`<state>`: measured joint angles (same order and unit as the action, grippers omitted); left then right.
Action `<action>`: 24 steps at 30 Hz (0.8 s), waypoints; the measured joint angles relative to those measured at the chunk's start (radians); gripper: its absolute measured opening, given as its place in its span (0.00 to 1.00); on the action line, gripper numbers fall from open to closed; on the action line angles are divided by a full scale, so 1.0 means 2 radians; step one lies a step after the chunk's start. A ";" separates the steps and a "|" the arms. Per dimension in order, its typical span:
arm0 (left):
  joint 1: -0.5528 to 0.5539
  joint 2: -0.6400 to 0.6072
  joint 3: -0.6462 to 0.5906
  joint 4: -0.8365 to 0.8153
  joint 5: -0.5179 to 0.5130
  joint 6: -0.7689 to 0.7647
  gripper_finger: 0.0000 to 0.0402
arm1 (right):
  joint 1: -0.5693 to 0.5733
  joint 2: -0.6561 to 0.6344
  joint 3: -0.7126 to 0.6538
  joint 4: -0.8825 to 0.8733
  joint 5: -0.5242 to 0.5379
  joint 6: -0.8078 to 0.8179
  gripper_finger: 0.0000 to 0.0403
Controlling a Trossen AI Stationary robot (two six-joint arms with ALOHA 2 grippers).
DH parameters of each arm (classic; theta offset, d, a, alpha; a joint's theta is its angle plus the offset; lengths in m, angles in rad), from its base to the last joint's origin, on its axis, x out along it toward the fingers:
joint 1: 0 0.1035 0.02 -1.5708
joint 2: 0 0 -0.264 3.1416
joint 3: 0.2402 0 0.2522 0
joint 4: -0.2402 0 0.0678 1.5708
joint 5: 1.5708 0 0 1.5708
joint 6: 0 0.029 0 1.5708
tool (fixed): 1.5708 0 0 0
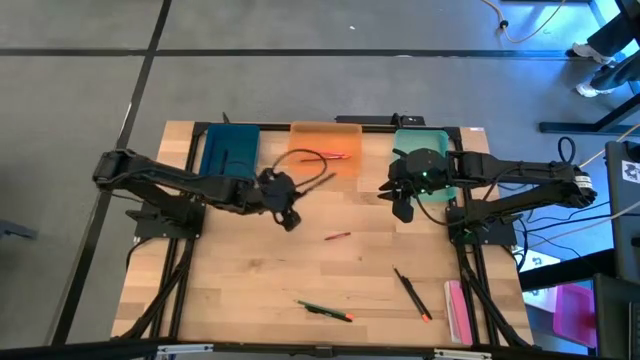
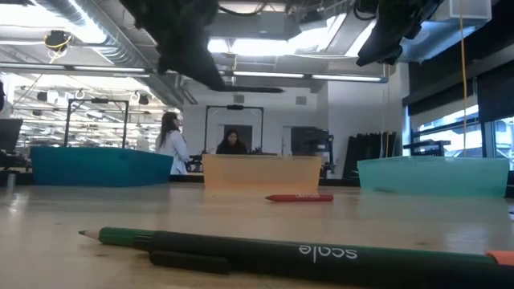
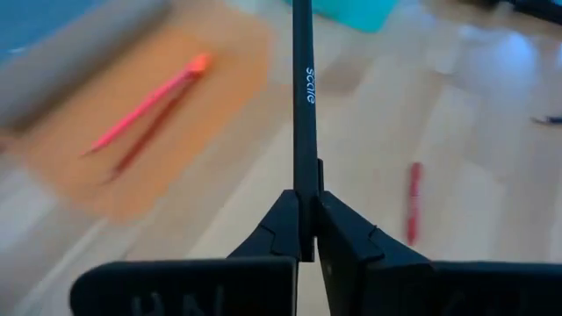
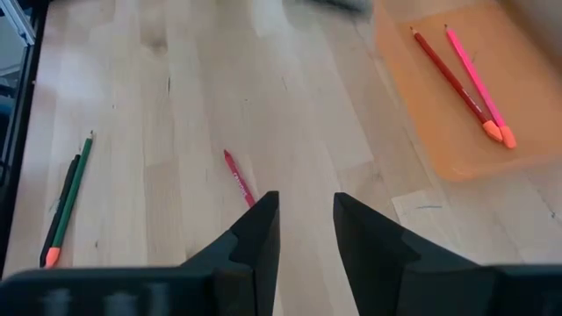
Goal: Sort crayons/erasers/pens/pencils in bins
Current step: Put the black pen into the blue bin
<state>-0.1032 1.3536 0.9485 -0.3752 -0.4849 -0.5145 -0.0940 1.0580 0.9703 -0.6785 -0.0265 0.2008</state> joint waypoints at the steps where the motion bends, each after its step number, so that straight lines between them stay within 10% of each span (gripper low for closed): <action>1: 0.000 -0.011 0.000 -0.017 -0.012 -0.013 0.03 | 0.000 0.000 0.000 0.000 0.000 0.000 0.28; 24: 0.110 -0.078 0.000 -0.418 -0.089 -0.319 0.03 | 0.000 0.000 0.000 0.001 0.000 0.000 0.28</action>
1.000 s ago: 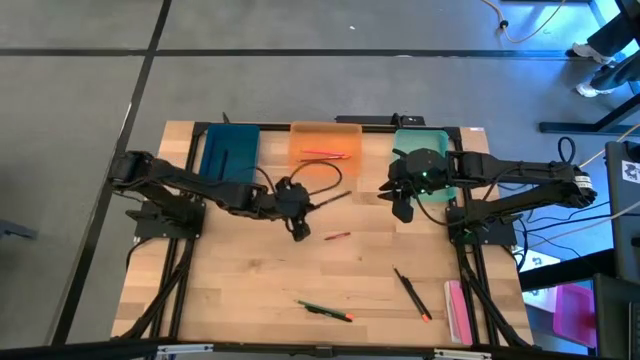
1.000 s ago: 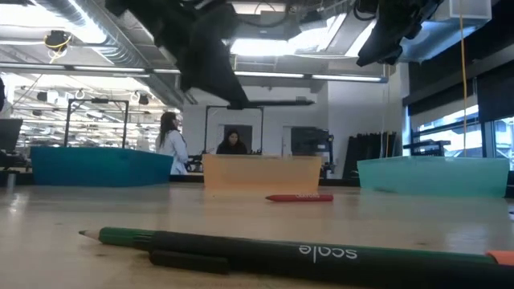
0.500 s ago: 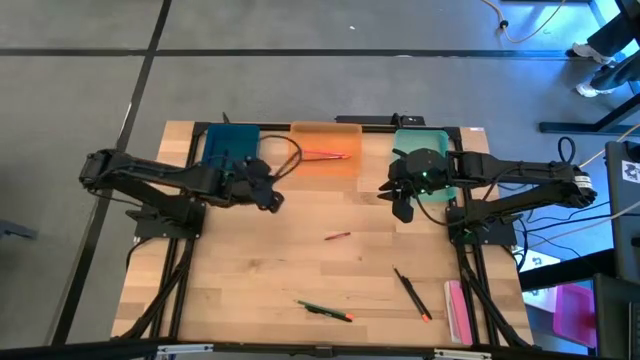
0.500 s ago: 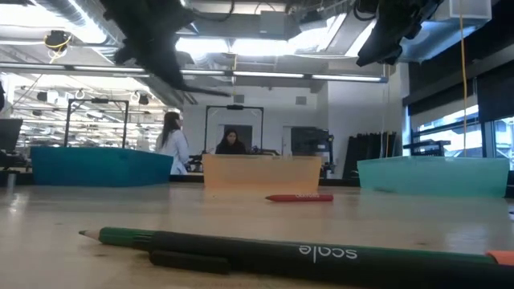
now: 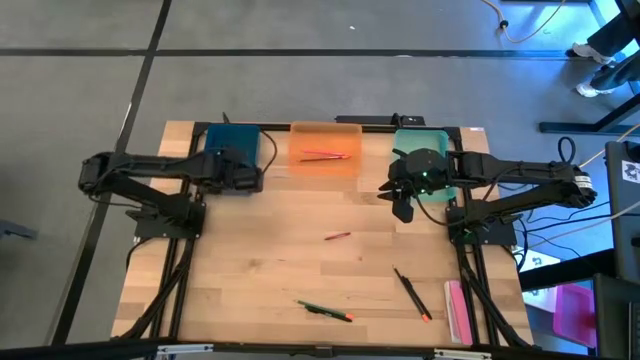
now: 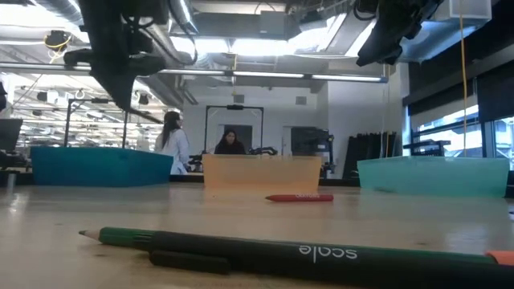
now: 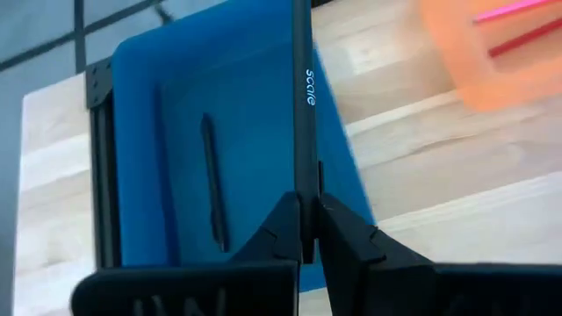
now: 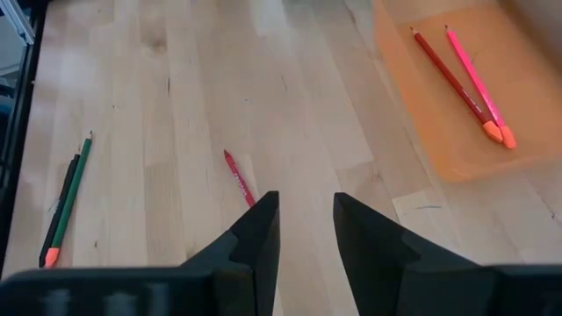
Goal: Sort crayons/erasers/pens/pencils in bins
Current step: Put the black pen into the blue bin
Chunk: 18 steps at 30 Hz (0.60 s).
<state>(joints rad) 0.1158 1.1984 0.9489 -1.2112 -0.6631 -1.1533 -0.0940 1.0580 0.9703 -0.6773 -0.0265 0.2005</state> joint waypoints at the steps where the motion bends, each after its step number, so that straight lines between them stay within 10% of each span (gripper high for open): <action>1: 0.005 0.000 0.000 -0.004 0.003 -0.002 0.03 | 0.000 0.000 0.000 0.000 0.000 0.000 0.28; 18: 0.089 0.000 -0.147 0.153 0.080 0.021 0.03 | 0.000 0.000 0.000 0.000 0.000 0.001 0.28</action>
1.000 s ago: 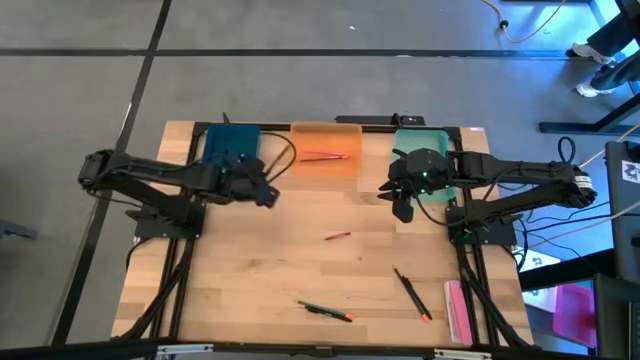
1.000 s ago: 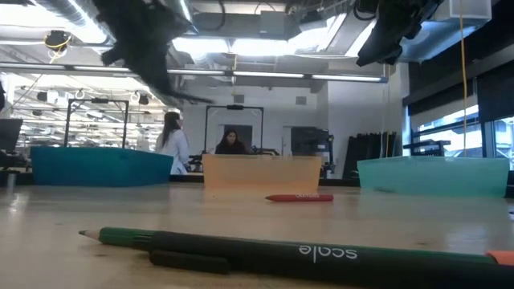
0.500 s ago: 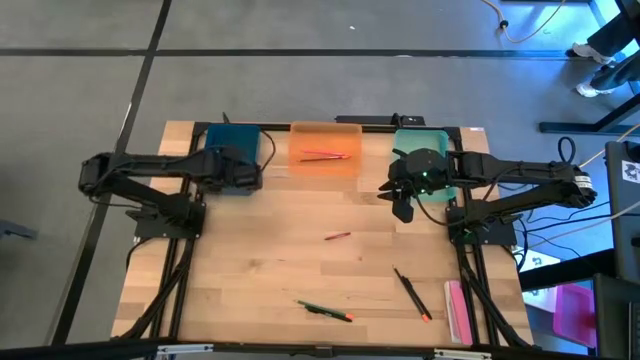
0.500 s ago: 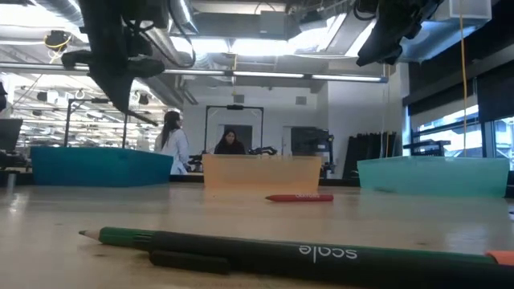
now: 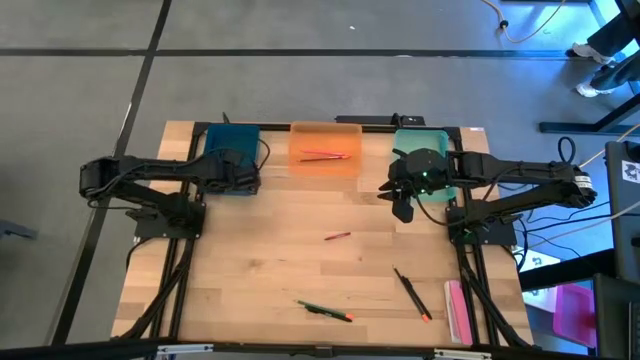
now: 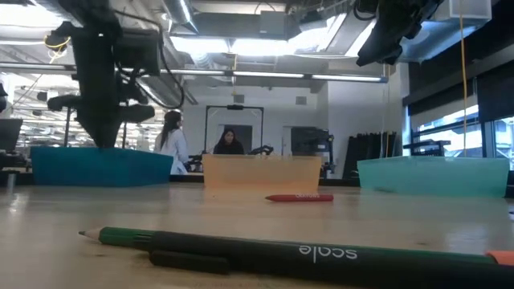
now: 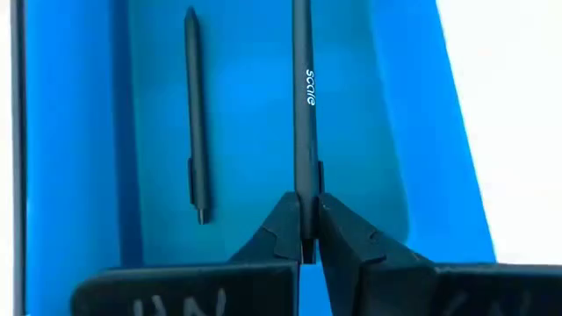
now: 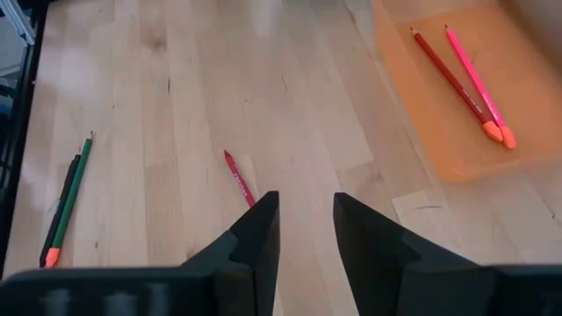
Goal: Sort crayons/erasers/pens/pencils in bins
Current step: Put the black pen into the blue bin
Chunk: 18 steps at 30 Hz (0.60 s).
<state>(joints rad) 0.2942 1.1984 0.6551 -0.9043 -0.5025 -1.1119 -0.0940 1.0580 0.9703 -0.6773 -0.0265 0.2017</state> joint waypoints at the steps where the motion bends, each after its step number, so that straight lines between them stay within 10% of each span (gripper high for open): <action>1: 0.002 0.000 -0.007 0.006 -0.001 0.000 0.03 | 0.000 0.000 0.000 0.000 0.000 0.001 0.28; 18: 0.032 0.000 -0.036 0.017 -0.001 -0.001 0.17 | -0.001 0.000 0.000 0.000 0.000 0.003 0.28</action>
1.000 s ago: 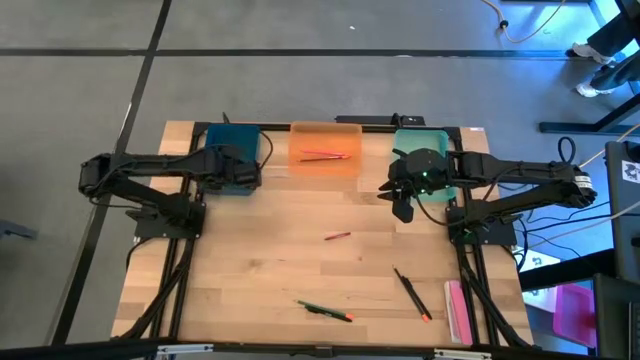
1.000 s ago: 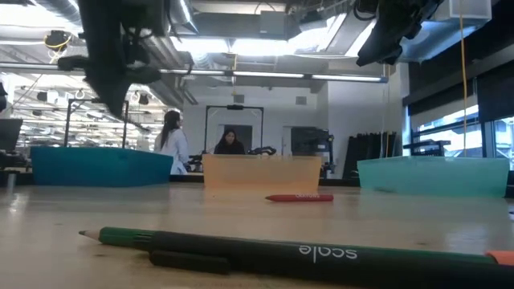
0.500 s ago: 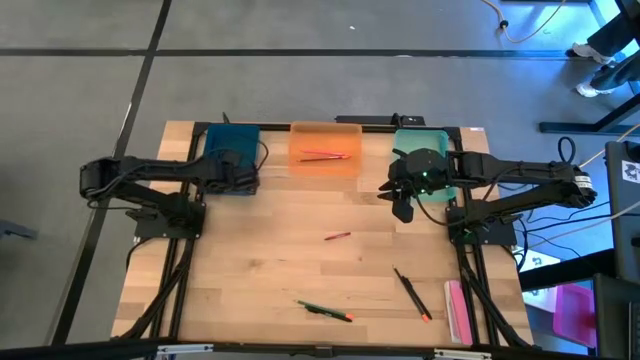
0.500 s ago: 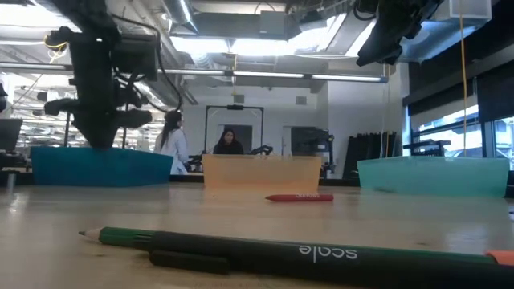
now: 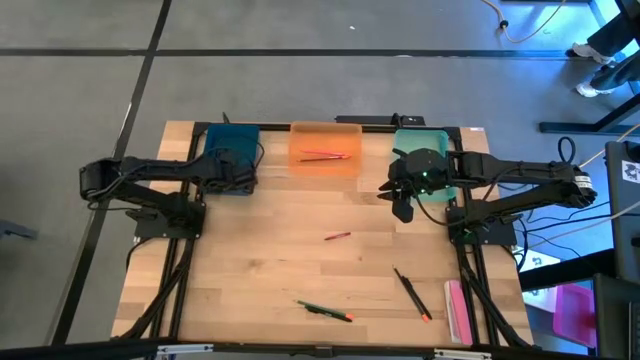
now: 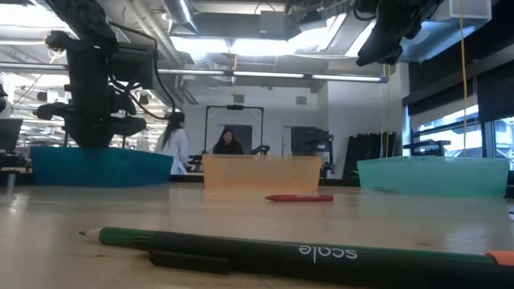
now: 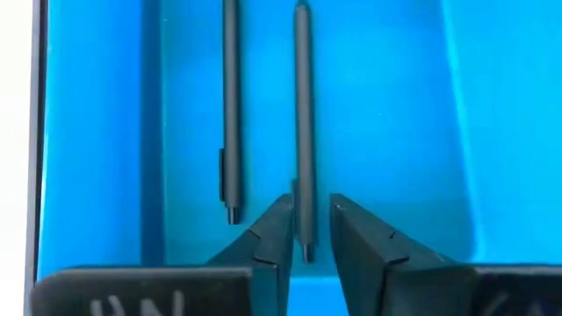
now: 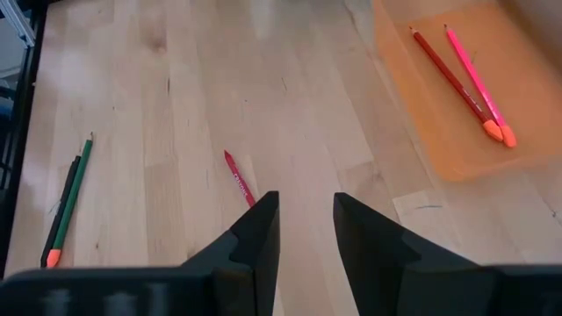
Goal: Sort crayons/erasers/pens/pencils in bins
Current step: Put the black pen into the blue bin, then put the red crayon into the blue bin
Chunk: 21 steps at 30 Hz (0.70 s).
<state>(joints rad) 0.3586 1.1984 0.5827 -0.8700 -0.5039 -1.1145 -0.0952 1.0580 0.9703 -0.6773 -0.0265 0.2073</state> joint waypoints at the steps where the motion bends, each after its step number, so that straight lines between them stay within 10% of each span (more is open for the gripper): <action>1: 0.001 0.000 0.000 0.000 0.000 0.000 0.19 | 0.000 0.000 0.000 0.000 0.000 0.000 0.28; 21: -0.088 -0.069 0.094 0.000 -0.058 0.189 0.20 | 0.013 0.012 0.000 0.033 -0.033 -0.042 0.28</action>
<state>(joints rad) 0.1836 1.0597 0.7702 -0.8707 -0.6198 -0.7366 -0.0684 1.0825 0.9703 -0.6121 -0.0926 0.1237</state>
